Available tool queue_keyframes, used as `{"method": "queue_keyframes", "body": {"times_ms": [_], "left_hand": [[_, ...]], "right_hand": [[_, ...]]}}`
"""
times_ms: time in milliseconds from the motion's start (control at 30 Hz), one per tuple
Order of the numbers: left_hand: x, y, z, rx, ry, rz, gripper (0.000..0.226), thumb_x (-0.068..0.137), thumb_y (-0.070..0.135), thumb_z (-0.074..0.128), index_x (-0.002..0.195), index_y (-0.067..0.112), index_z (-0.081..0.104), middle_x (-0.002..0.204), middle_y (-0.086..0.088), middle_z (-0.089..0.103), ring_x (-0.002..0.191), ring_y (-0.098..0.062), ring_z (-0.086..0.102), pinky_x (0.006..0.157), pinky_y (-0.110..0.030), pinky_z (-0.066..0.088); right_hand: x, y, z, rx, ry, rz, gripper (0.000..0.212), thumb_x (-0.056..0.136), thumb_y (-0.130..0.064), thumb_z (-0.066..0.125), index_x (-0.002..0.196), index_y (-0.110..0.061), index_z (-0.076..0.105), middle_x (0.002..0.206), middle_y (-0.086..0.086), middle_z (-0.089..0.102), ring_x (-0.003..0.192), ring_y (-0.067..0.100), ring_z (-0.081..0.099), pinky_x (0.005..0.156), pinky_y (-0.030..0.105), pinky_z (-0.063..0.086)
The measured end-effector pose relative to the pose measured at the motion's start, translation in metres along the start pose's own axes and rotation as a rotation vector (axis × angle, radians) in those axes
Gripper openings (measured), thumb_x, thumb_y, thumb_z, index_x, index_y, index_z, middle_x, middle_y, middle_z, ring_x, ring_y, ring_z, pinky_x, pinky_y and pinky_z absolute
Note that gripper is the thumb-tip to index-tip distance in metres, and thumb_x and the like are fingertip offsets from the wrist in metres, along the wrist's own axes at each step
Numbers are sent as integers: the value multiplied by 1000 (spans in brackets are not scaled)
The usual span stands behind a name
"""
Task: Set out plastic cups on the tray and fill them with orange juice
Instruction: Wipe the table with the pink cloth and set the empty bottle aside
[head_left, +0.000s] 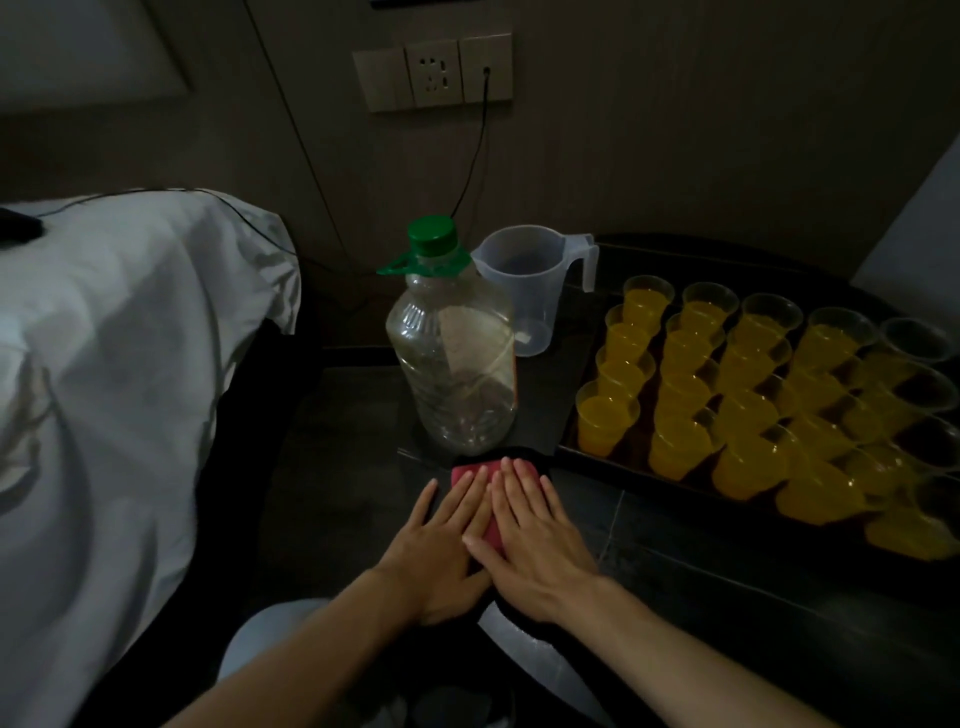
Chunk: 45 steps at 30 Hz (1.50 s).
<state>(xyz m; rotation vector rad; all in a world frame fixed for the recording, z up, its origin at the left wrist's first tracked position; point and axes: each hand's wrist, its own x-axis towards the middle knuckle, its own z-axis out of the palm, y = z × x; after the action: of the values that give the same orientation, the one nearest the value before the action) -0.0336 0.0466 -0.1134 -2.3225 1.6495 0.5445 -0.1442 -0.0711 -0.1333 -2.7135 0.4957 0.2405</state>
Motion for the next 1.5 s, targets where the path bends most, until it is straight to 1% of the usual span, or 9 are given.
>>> {"method": "queue_keyframes", "body": {"times_ms": [200, 333, 533, 667, 833, 933, 1167, 1267, 1500], "left_hand": [[-1, -21, -3, 155, -84, 34, 77, 102, 57, 17, 154, 25, -30, 156, 5, -42, 145, -15, -38, 114, -47, -27], [-2, -41, 2, 256, -111, 92, 82, 100, 65, 19, 155, 27, -29, 158, 1, -42, 146, -20, -37, 121, -57, -17], [-6, -39, 0, 172, -77, 71, 76, 101, 62, 10, 151, 25, -33, 157, 1, -42, 145, -21, -39, 121, -46, -22], [-1, -25, 7, 73, -32, 57, 83, 81, 63, -8, 147, 22, -38, 159, -2, -41, 144, -24, -40, 121, -42, -21], [13, 2, 4, 78, -26, 91, 91, 81, 64, -6, 155, 14, -26, 155, -6, -41, 148, -26, -34, 123, -42, -18], [20, 16, 3, 120, 153, 132, 87, 92, 61, 10, 160, 9, -7, 161, -9, -25, 155, -31, -13, 120, -42, -10], [32, 65, -2, 76, 10, 199, 82, 100, 64, 9, 153, 13, -28, 152, -3, -44, 135, -26, -47, 115, -38, -25], [34, 88, -5, 63, 2, 220, 82, 95, 69, -2, 150, 16, -31, 146, 0, -49, 138, -26, -46, 113, -36, -28], [44, 138, -3, 29, -5, 227, 87, 99, 65, 18, 152, 17, -31, 156, -3, -42, 146, -24, -39, 121, -41, -23]], "right_hand": [[4, -25, 2, 44, -29, 66, 108, 75, -84, -12, 154, -10, -21, 159, 9, -35, 145, 21, -39, 119, 40, -25], [10, -39, -1, 96, -87, 73, 110, 75, -84, -10, 154, -9, -22, 159, 11, -36, 143, 22, -42, 116, 40, -28], [11, -37, 11, 27, 11, 47, 107, 79, -83, -12, 156, -9, -17, 162, 11, -30, 147, 21, -37, 121, 42, -22], [5, -23, 14, 28, 78, 39, 107, 81, -83, -11, 161, -13, -8, 167, 6, -21, 150, 15, -31, 121, 41, -18], [-14, -3, 12, 38, 88, 83, 108, 80, -84, -14, 162, -15, -6, 168, 3, -18, 152, 13, -27, 125, 43, -14], [-27, 9, 11, 66, 110, 127, 109, 79, -85, -14, 162, -15, -5, 169, 3, -17, 152, 13, -26, 124, 42, -13], [-65, 43, 1, 57, 106, 189, 97, 90, -82, 1, 162, -17, -7, 168, 1, -19, 151, 11, -26, 122, 36, -19], [-82, 59, 1, 41, 111, 206, 92, 95, -79, 9, 161, -17, -8, 168, 2, -18, 152, 11, -26, 122, 37, -18], [-117, 96, 1, 40, 107, 231, 93, 93, -79, 0, 161, -18, -8, 168, -1, -19, 151, 11, -27, 125, 40, -14]]}}
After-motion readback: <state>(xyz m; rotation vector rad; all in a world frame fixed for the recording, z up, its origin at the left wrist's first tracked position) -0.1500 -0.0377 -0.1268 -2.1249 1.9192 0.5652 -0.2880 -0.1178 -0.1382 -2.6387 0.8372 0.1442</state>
